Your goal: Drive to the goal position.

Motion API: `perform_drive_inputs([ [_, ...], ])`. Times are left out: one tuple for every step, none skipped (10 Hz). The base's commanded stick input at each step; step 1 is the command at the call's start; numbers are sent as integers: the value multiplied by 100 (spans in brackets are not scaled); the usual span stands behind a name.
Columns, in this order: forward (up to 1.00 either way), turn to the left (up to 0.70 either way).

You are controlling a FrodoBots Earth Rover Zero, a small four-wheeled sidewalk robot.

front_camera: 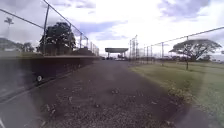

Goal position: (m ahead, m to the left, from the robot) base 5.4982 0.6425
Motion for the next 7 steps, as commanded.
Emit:
perform_drive_inputs([
  [70,0],
  [70,0],
  [70,0],
  [70,0],
  [70,0],
  [70,0],
  [70,0],
])
